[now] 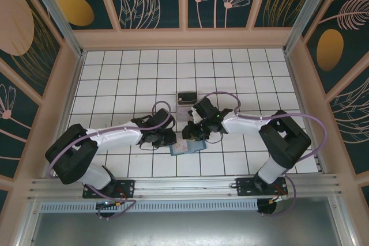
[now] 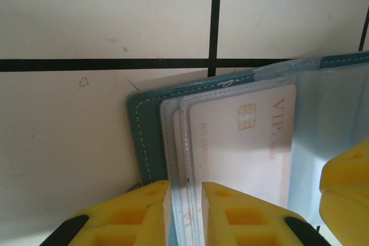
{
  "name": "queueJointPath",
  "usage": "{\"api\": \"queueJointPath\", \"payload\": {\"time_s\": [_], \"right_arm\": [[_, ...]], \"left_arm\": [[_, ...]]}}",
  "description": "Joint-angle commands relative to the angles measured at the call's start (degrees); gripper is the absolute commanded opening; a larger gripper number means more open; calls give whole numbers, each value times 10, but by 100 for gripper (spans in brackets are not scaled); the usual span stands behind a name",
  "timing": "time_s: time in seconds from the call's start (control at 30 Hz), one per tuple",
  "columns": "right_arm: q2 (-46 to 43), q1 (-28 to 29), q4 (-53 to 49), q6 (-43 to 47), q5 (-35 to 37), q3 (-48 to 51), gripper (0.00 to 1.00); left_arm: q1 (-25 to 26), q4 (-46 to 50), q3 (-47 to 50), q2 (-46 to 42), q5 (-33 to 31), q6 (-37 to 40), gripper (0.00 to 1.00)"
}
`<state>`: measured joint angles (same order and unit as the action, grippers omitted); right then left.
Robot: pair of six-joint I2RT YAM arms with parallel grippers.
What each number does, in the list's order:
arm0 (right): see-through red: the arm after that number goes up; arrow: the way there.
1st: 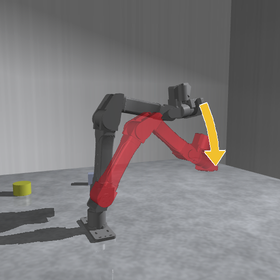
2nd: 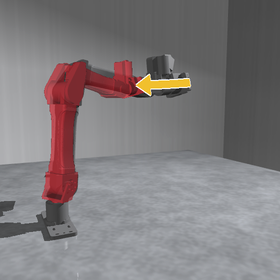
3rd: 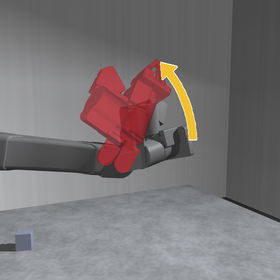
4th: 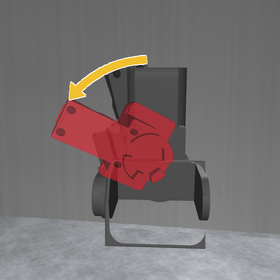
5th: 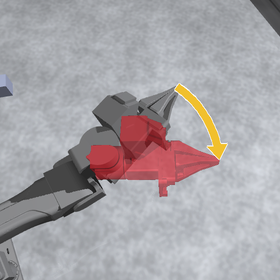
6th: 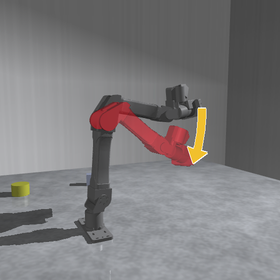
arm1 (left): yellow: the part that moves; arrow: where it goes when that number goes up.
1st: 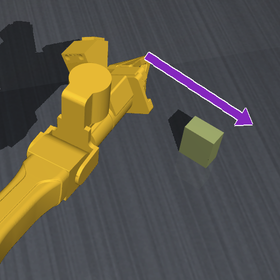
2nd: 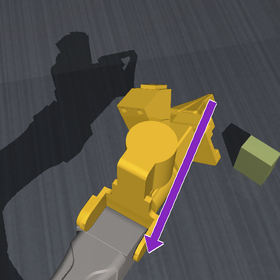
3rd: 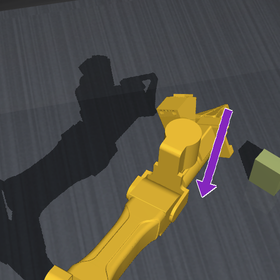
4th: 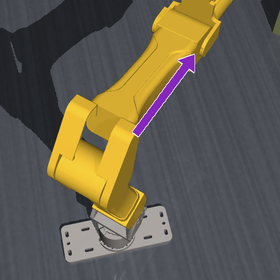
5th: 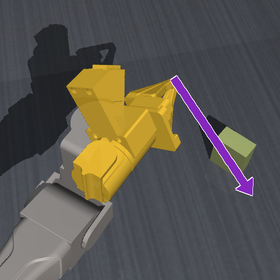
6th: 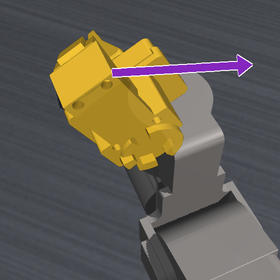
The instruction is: Take the credit cards out of the card holder
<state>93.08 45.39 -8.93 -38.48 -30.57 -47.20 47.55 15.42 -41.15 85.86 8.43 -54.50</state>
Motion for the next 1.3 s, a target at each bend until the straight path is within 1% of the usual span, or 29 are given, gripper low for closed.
{"api": "queueJointPath", "payload": {"time_s": [0.0, 0.13, 0.3, 0.5, 0.7, 0.8, 1.03, 1.27], "right_arm": [[14, 1, 18, 12, -11, 9, 21], [20, -3, 20, 15, -3, 20, 21], [20, -6, 26, 14, 4, 36, 21], [31, -7, 34, 16, -1, 39, 21], [43, -7, 66, 10, -29, 49, 21], [39, -6, 82, 5, -38, 56, 20], [25, -7, 145, -16, -73, 83, 17], [6, -10, 252, -55, -114, 122, 17]], "left_arm": [[-2, 7, -3, 13, 2, 15, 22], [-2, 16, -5, 30, 4, 22, 22], [-2, 47, -6, 42, -20, 35, 20], [-2, 45, 0, 47, -16, 35, 18], [-2, 37, 2, 46, -11, 32, 16], [-2, 34, 3, 48, -10, 32, 15], [-2, 28, 4, 47, -3, 29, 15], [-2, 18, 6, 37, 4, 24, 12]]}}
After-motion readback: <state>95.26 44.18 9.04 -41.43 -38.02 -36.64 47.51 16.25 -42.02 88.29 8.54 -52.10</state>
